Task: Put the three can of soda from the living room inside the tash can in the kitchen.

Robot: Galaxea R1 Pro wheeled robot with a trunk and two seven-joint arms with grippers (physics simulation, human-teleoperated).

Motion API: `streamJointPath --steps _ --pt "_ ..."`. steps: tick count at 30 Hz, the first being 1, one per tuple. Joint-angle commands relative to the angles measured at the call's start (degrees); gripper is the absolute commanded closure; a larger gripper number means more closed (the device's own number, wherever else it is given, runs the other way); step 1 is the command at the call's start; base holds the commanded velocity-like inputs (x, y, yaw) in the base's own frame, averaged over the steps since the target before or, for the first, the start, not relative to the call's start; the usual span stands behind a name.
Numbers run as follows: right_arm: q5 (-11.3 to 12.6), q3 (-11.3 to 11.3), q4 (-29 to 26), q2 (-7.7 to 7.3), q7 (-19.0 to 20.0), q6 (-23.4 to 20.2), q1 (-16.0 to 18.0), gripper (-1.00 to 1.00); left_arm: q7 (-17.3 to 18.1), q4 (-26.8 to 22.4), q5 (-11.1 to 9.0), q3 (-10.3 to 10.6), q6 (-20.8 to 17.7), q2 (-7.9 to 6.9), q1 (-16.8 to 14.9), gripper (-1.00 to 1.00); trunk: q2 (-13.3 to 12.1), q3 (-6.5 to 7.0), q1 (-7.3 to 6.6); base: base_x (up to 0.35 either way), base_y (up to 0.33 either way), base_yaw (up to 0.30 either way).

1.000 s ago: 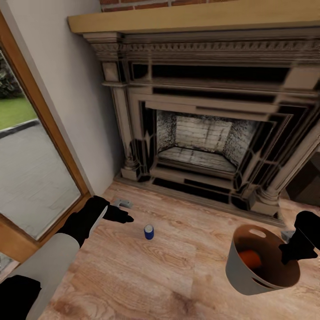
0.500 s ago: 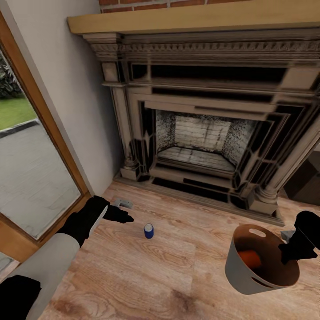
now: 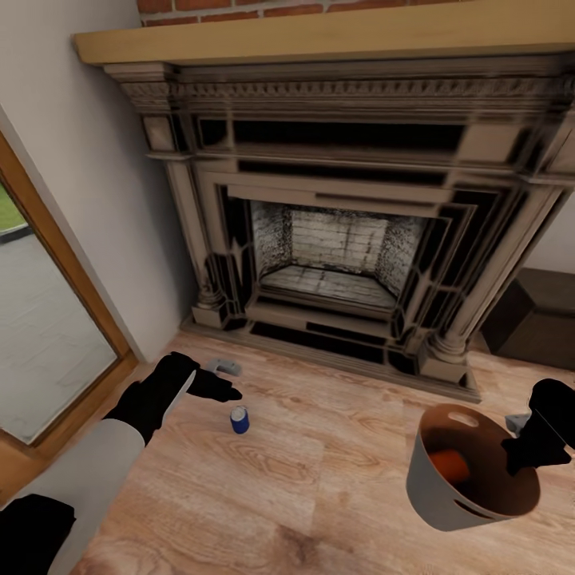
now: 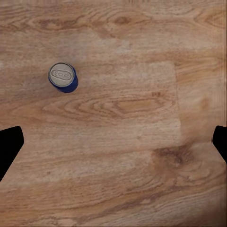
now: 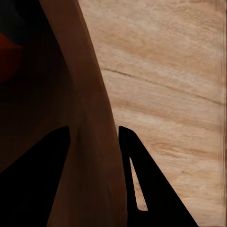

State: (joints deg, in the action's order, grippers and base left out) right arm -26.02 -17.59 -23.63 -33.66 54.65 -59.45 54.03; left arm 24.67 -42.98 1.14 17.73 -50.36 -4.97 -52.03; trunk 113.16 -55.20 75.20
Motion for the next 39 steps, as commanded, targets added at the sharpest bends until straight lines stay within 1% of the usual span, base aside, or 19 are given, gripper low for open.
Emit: streamJointPath --steps 1,7,30,34,39 --pt "1.2 0.1 0.0 0.00 0.0 -0.5 0.0 1.00 0.0 0.0 0.0 0.0 0.0 0.01 0.0 -1.00 0.0 0.04 0.00 0.001 -0.247 -0.092" --pt "1.2 0.1 -0.1 0.06 0.0 -0.5 0.0 1.00 0.1 0.0 -0.1 0.0 -0.1 -0.03 0.0 -1.00 0.0 0.10 0.00 0.000 -0.090 -0.032" --pt "1.2 0.1 -0.1 0.11 0.1 -0.5 -0.1 1.00 0.2 0.0 0.0 -0.1 -0.1 -0.04 0.0 -1.00 0.0 0.11 0.00 0.000 -0.002 -0.001" --pt "1.2 0.1 -0.1 0.11 0.1 -0.5 -0.1 1.00 0.2 0.0 0.1 -0.1 -0.1 -0.04 0.0 -1.00 0.0 0.17 0.00 0.000 0.101 -0.039" --pt "1.2 0.1 0.3 0.05 0.0 -0.5 0.0 1.00 0.2 0.0 0.1 -0.1 -0.1 -0.04 0.0 -1.00 0.0 0.33 0.00 0.000 0.237 -0.168"
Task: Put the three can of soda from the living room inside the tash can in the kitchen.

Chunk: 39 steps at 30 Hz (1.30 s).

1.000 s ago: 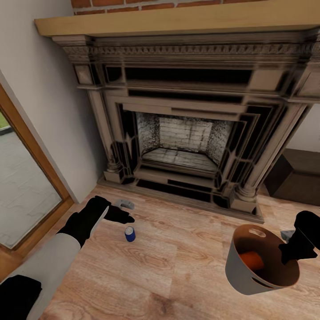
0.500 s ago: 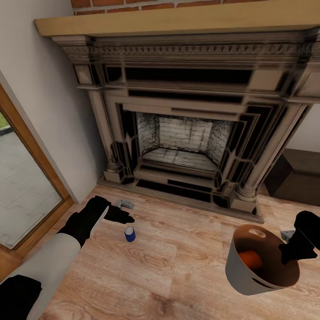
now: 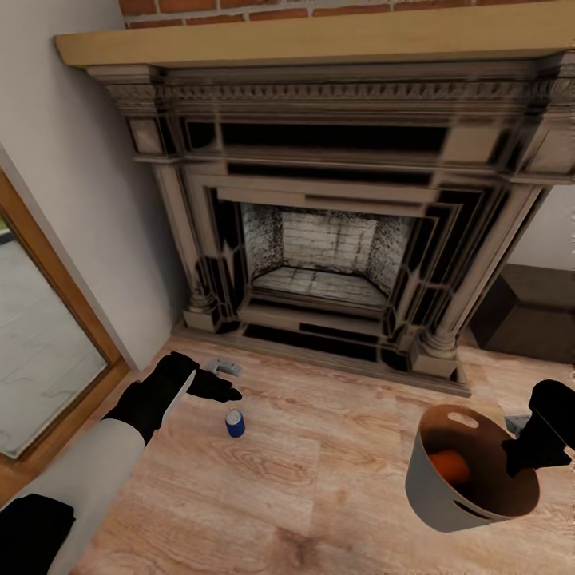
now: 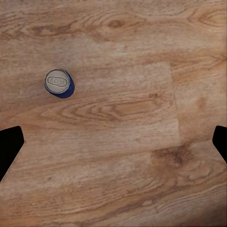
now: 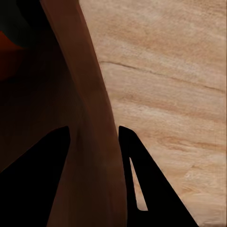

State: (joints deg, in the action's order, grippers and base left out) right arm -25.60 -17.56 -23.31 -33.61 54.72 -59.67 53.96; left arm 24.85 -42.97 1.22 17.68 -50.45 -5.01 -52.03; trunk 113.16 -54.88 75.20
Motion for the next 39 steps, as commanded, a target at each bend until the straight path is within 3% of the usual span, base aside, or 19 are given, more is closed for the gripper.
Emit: streamJointPath --steps 1,15,18,19,21,25,31,34,39 --pt "0.8 0.1 0.6 -0.02 0.0 -0.3 0.0 1.00 0.0 0.0 0.0 0.0 0.0 0.00 0.0 -1.00 0.0 0.05 0.00 0.000 0.284 -0.209" --pt "0.8 0.1 1.8 -0.10 -0.1 -0.3 0.1 1.00 -0.1 0.1 -0.1 -0.3 -0.6 -0.06 0.0 -1.00 0.0 0.75 0.00 0.000 0.303 -0.225" --pt "0.8 0.1 1.9 -1.01 -0.1 -0.3 0.1 1.00 -0.3 2.4 -0.4 -2.3 -1.3 -0.40 0.0 -1.00 0.0 0.91 0.00 0.003 0.264 -0.222" --pt "0.9 0.2 1.9 -1.23 -0.1 -0.3 0.2 1.00 -0.6 5.2 -0.3 -3.9 -1.5 -0.48 -0.1 -1.00 0.0 0.96 0.00 0.082 0.225 -0.219" --pt "0.9 0.2 1.9 -1.28 -0.1 -0.3 0.2 1.00 -1.5 8.3 -0.3 -4.6 -1.6 -0.56 -0.3 -1.00 0.0 1.03 0.00 0.119 0.211 -0.214" --pt "0.9 0.2 1.9 -1.43 -0.1 -0.3 0.3 1.00 -4.9 15.5 -0.4 -5.6 -2.9 -0.78 -4.6 -1.00 0.0 1.09 0.00 0.209 0.183 -0.180" --pt "0.8 0.2 1.9 -1.55 -0.1 -0.3 0.4 1.00 -7.0 18.5 -0.7 -6.1 -8.4 -0.33 -10.7 -1.00 0.0 1.10 0.00 0.215 0.141 -0.079" --pt "0.8 0.2 1.9 -1.50 -0.1 -0.3 0.4 1.00 -7.9 18.6 -0.8 -6.8 -9.1 -0.26 -11.6 -1.00 0.0 1.10 0.00 0.065 0.041 -0.018" --pt "0.8 0.2 1.9 -1.35 -0.1 -0.3 1.2 1.00 -10.0 18.5 -0.9 -10.2 -6.9 -0.04 -11.9 -1.00 1.2 0.56 0.66 0.017 0.011 -0.005"
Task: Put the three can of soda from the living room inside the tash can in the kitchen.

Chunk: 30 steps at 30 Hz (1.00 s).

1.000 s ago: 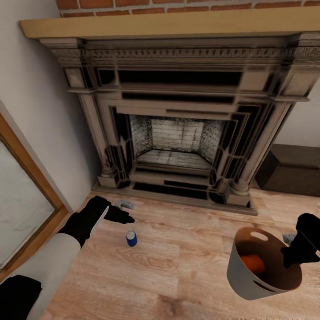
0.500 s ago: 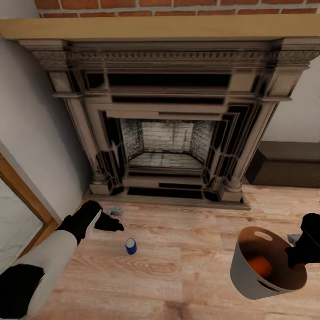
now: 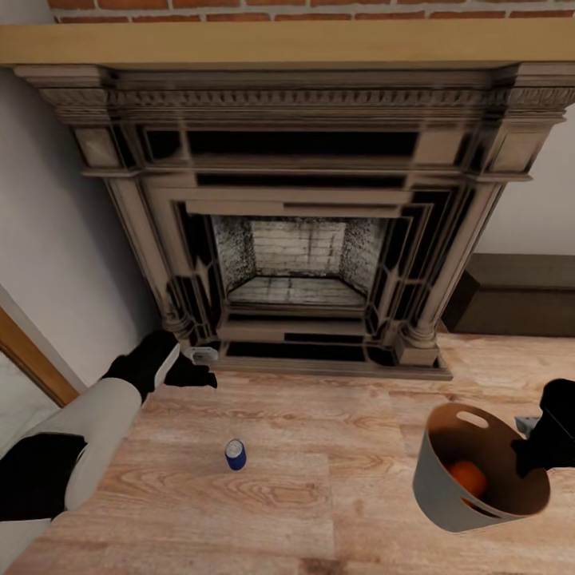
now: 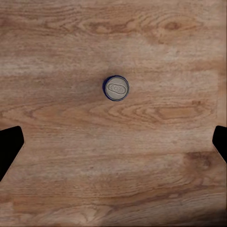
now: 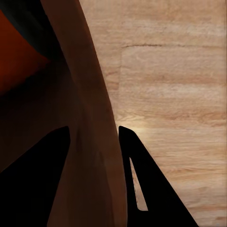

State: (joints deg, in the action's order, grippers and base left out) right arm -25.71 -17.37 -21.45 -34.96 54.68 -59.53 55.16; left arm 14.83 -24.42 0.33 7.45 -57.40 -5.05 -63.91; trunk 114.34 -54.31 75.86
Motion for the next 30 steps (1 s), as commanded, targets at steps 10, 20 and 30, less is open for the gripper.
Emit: streamJointPath --steps 10,20,30 --pt "0.9 -0.1 0.3 -0.06 0.0 -0.5 4.5 1.00 -2.8 0.3 -0.1 -1.6 2.6 1.72 0.1 -1.00 4.0 -2.27 2.20 0.002 0.001 0.000" --pt "0.7 -3.6 13.1 0.49 0.0 -0.5 20.0 1.00 -2.9 0.4 -0.2 -1.6 3.2 3.36 0.2 -1.00 8.0 -4.93 4.39 0.000 0.000 0.000" --pt "0.7 -5.4 16.2 0.53 0.0 -0.5 23.6 1.00 -2.7 -0.9 -0.1 -1.4 4.4 3.63 0.3 -1.00 8.4 -5.99 4.61 0.010 0.000 0.000"
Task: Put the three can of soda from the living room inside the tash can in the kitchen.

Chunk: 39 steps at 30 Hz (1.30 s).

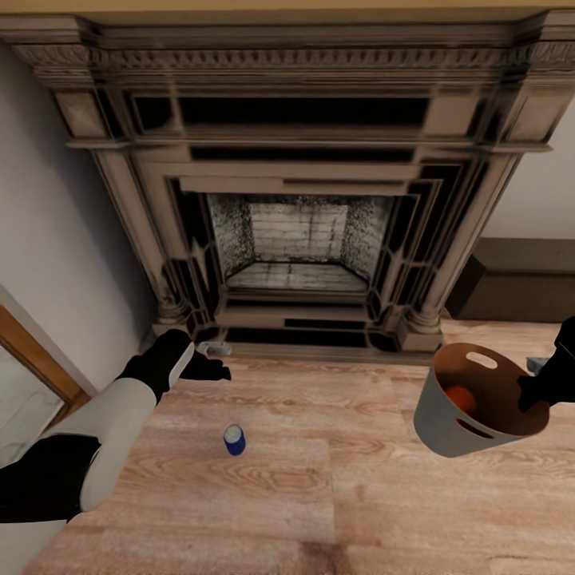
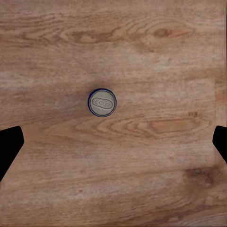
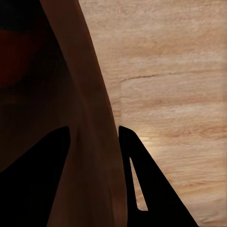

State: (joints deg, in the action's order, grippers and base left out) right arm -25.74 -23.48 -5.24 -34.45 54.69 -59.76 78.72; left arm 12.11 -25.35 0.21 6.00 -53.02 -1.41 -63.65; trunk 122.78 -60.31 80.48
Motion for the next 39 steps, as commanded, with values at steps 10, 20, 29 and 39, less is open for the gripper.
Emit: streamJointPath --steps 10,20,29,39 --pt "0.7 -0.8 0.1 0.00 0.0 -0.2 0.2 1.00 0.3 -0.1 0.1 0.1 0.8 0.01 0.0 -1.00 0.0 -0.81 -0.01 0.263 0.000 0.000" --pt "0.7 -1.0 0.1 -0.44 0.0 -0.2 0.2 1.00 0.0 -0.1 0.1 0.0 0.9 0.01 0.0 -1.00 1.6 -2.28 0.87 0.065 0.000 0.000" --pt "0.7 -1.0 0.1 -0.37 0.0 -0.2 0.3 1.00 -0.1 0.2 0.1 0.0 0.7 0.03 0.0 -1.00 5.2 -4.46 2.85 0.003 0.000 0.000" --pt "0.7 -1.7 0.1 -0.57 0.0 -0.2 0.3 1.00 0.0 0.3 0.1 0.0 0.8 0.01 0.0 -1.00 9.2 -6.88 5.04 0.000 0.000 0.000"
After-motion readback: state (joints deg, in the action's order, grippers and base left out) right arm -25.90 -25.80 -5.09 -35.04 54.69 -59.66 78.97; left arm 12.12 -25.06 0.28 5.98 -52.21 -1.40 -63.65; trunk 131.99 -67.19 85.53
